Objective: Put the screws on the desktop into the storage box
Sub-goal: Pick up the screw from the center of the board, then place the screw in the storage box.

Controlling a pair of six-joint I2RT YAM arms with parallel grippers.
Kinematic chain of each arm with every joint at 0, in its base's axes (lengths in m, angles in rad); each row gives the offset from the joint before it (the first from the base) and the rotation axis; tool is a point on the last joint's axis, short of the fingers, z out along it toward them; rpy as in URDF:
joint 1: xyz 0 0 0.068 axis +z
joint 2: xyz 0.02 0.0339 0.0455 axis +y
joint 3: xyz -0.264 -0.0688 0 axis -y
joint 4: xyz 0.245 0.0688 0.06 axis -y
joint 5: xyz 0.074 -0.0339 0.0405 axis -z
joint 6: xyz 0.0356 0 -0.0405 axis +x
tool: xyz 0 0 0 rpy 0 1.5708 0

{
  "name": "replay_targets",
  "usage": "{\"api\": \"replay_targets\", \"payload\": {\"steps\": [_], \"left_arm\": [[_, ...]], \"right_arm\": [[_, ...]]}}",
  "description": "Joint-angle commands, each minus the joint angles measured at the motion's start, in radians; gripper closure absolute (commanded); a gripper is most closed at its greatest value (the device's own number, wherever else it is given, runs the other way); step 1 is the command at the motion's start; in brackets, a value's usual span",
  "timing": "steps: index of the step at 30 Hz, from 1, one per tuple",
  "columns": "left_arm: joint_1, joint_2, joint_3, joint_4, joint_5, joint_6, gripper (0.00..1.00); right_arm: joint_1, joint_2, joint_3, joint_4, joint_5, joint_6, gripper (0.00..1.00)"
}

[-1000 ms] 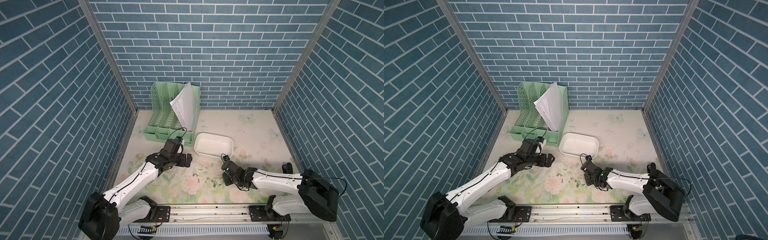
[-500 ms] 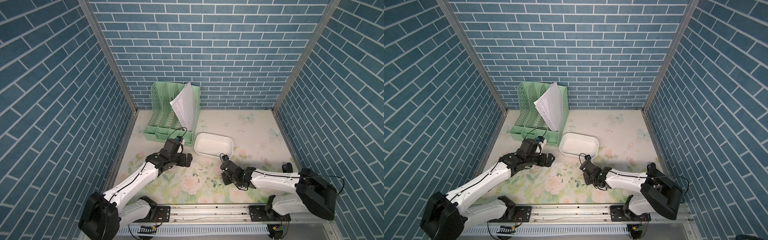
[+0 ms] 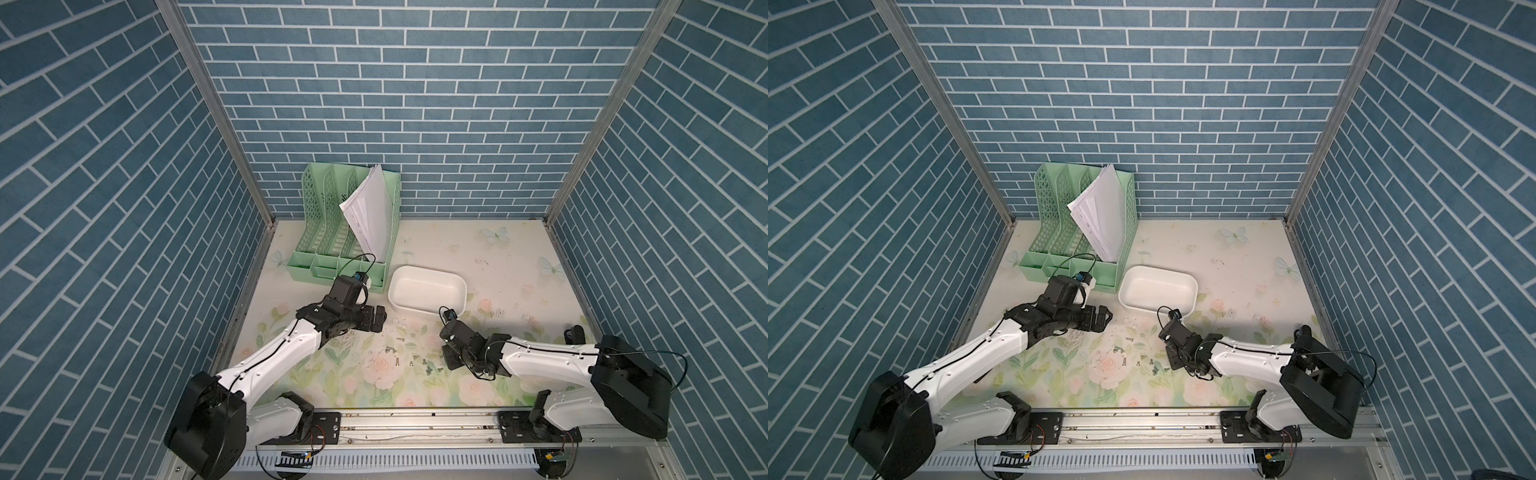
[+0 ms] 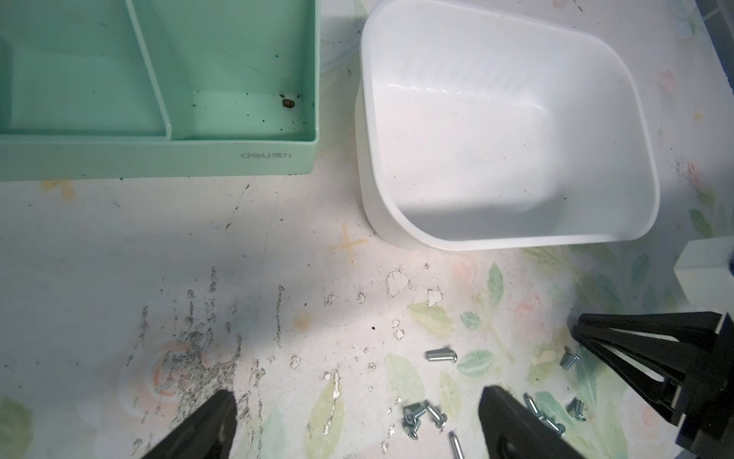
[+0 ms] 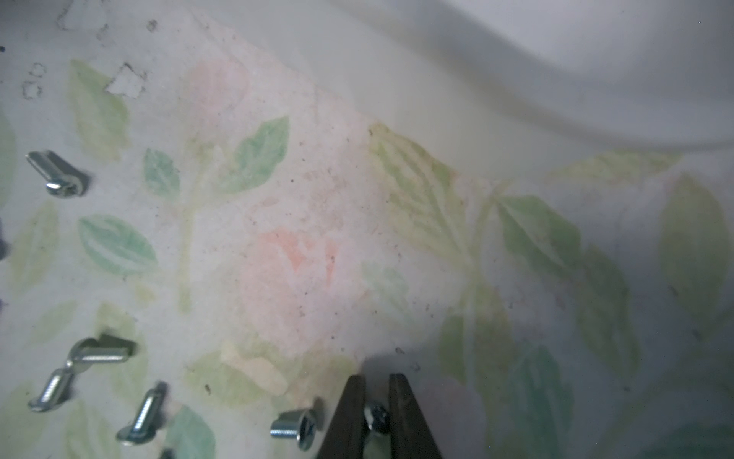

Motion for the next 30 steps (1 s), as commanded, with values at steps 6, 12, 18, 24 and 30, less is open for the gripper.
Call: {"api": "replay_targets", "payload": {"steps": [6, 12, 18, 24, 30], "left_arm": [[0.004, 0.011, 0.032, 0.047, 0.024, -0.011, 0.0], [0.004, -0.001, 0.033, 0.019, 0.006, -0.009, 0.0], [0.004, -0.006, 0.035, -0.004, 0.003, -0.012, 0.0], [0.004, -0.001, 0.024, -0.019, 0.0, -0.032, 0.0], [0.002, -0.006, 0.027, -0.052, -0.022, -0.037, 0.0]], "right_arm": [[-0.007, -0.034, 0.105, -0.116, 0.029, -0.062, 0.85], [-0.054, -0.038, 0.183, -0.126, 0.025, -0.118, 0.85], [-0.145, -0.007, 0.268, -0.094, -0.008, -0.19, 0.85], [-0.223, 0.068, 0.349, -0.058, -0.042, -0.259, 0.84], [-0.252, 0.15, 0.409, -0.031, -0.056, -0.295, 0.72]]}}
